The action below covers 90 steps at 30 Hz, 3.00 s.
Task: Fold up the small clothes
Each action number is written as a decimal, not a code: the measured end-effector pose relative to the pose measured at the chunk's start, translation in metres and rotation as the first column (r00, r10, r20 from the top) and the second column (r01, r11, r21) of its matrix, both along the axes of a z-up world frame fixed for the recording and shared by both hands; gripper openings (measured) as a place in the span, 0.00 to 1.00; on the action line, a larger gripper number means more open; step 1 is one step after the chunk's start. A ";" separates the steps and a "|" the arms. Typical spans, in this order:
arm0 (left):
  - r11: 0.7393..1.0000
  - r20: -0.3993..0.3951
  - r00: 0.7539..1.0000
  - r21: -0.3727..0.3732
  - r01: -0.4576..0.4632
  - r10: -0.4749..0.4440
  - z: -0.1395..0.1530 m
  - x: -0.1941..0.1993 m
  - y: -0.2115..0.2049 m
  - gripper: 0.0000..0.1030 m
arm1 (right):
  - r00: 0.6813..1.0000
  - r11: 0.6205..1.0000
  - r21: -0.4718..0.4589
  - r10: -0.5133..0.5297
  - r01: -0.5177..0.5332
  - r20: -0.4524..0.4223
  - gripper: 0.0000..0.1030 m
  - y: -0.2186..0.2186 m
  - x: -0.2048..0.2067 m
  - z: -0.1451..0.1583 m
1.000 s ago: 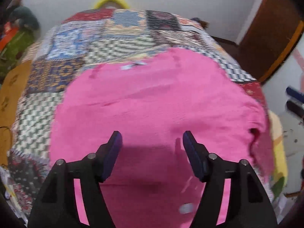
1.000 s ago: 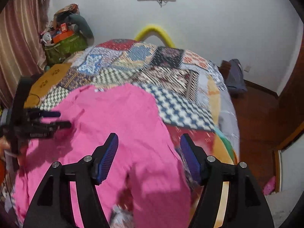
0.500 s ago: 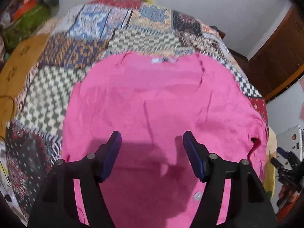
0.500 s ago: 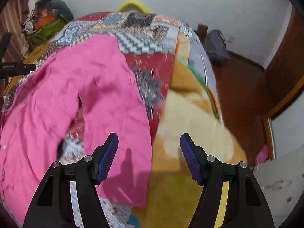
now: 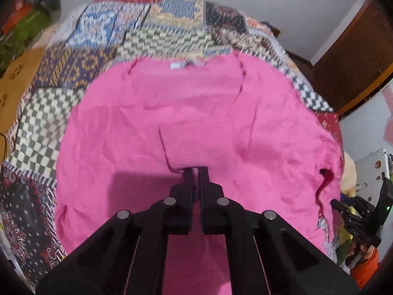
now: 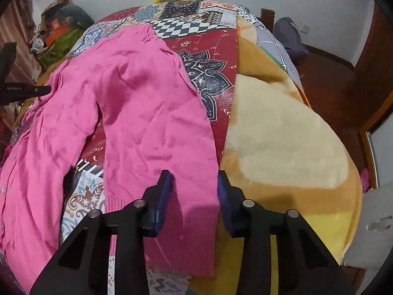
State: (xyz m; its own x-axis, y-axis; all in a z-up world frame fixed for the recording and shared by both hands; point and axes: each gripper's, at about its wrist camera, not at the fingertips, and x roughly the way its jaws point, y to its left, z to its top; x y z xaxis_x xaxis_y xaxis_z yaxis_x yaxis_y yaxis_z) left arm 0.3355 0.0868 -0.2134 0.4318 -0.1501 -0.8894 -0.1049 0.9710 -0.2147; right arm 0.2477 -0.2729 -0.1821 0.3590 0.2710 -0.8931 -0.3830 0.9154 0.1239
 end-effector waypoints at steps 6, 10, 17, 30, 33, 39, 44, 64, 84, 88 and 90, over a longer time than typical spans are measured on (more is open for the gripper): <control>0.998 0.097 0.993 -0.026 0.065 -0.062 0.040 0.006 -0.030 0.03 | 1.000 0.999 0.038 -0.026 0.025 0.006 0.04 -0.018 -0.003 0.010; 0.992 0.089 0.988 -0.005 0.130 -0.129 0.042 0.019 -0.067 0.04 | 0.999 0.998 0.065 -0.029 0.027 0.025 0.03 -0.025 -0.005 0.022; 0.980 0.090 0.976 0.030 0.195 -0.197 0.044 0.011 -0.107 0.34 | 0.998 0.999 0.040 -0.026 0.024 0.050 0.09 -0.027 -0.014 0.034; 0.961 0.126 0.985 0.264 0.077 -0.114 0.051 -0.071 -0.041 0.52 | 0.996 0.999 0.037 -0.033 0.036 -0.082 0.33 -0.030 -0.035 0.002; 0.966 0.118 0.989 0.254 0.059 -0.091 0.046 -0.080 -0.033 0.52 | 0.996 0.998 0.053 -0.030 0.035 -0.085 0.06 -0.030 -0.038 0.002; 0.961 0.134 0.988 0.276 0.036 -0.076 0.043 -0.088 -0.028 0.52 | 0.997 0.995 0.076 -0.064 0.067 -0.043 0.03 -0.030 -0.034 0.024; 0.964 0.159 0.986 0.266 0.005 -0.049 0.051 -0.091 -0.015 0.52 | 0.998 0.993 0.112 -0.032 0.026 0.052 0.03 -0.016 -0.014 0.078; 0.961 0.243 0.963 0.219 -0.171 0.116 0.064 -0.121 0.091 0.56 | 0.925 0.928 0.136 0.314 -0.346 0.215 0.03 0.207 0.036 0.152; 0.991 0.167 0.985 0.117 -0.071 0.051 0.031 -0.077 0.064 0.57 | 0.903 0.931 -0.026 0.360 -0.364 0.236 0.41 0.238 0.041 0.124; 0.995 0.115 0.990 0.060 -0.084 0.077 0.016 -0.049 0.053 0.56 | 0.922 0.954 -0.053 0.300 -0.296 0.245 0.48 0.199 0.050 0.121; 0.994 0.068 0.992 0.013 -0.108 0.107 0.005 -0.034 0.053 0.56 | 0.932 0.961 -0.072 0.277 -0.267 0.233 0.48 0.182 0.053 0.113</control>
State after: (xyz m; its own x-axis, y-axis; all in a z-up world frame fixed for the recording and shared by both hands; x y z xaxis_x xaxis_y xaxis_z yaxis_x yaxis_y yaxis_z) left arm 0.3016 0.1394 -0.2083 0.5031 -0.0851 -0.8600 -0.1948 0.9584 -0.2088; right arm 0.3010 -0.0913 -0.0688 0.4801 0.3555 -0.8020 -0.6320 0.7742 -0.0351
